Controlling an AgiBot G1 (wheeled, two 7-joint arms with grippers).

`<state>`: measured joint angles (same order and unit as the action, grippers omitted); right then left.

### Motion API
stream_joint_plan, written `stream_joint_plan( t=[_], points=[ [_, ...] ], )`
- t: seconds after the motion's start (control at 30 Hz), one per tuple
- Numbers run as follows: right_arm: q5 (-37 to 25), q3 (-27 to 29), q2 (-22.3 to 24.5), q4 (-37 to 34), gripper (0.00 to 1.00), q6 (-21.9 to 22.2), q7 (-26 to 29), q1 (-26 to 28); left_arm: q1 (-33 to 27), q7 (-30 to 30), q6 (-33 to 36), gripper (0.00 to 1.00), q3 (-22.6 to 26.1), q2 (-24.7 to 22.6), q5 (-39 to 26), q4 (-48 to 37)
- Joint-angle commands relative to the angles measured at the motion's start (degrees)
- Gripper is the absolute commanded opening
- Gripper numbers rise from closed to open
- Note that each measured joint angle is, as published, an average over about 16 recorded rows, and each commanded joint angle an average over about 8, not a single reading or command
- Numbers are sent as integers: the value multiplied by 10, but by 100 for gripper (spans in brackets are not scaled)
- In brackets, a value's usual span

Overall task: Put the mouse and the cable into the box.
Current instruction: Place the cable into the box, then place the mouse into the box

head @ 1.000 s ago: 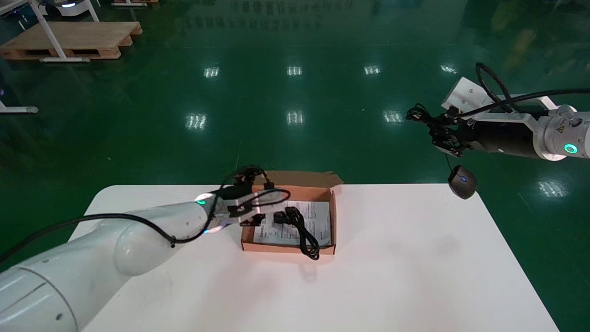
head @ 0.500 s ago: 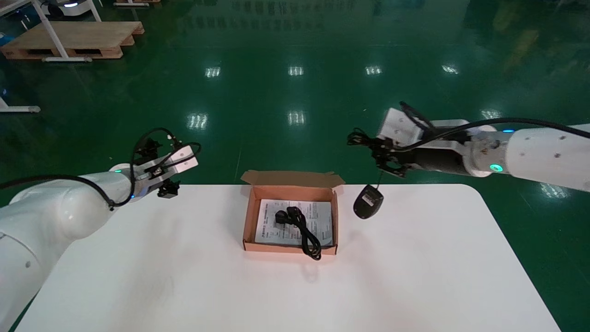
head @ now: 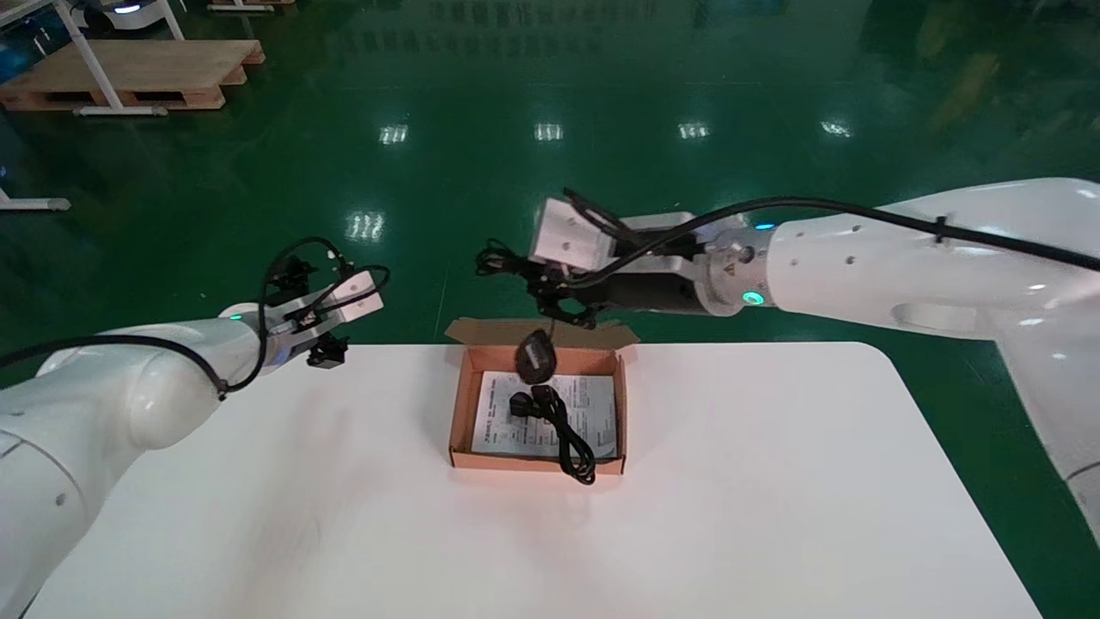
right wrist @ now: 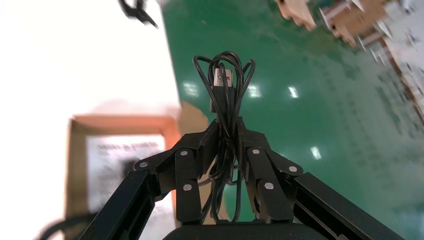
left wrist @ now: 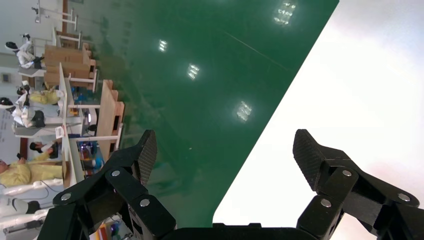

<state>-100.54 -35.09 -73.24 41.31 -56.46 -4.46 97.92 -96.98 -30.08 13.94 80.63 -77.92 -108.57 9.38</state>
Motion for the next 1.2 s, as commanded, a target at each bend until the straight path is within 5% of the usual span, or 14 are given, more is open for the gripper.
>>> stream_joint_plan(
  t=[0.03,0.3,0.57,0.6,0.8,0.87,1.2],
  points=[
    [5,-3,-15,-3,0,-8,-7,-2,0,-11,1,100,4,0,-7,2],
    [0,-41,-40,-10,0,5,-46,-35,-2,-51,3,100,19,1,-32,9],
    [-28,-65,-42,-70,1,138,-40,-57,-2,-87,6,100,32,1,-55,16],
    [-30,-67,-42,-77,7,150,-38,-58,-3,-91,6,100,33,1,-57,16],
    [-26,-78,-44,-103,82,177,-29,-64,-3,-105,7,100,38,1,-67,18],
    [-24,-79,-45,-106,100,179,-29,-65,-3,-107,7,100,39,1,-69,18],
    [-25,-77,-44,-101,100,175,-29,-63,-3,-104,7,100,38,1,-67,19]
  ],
)
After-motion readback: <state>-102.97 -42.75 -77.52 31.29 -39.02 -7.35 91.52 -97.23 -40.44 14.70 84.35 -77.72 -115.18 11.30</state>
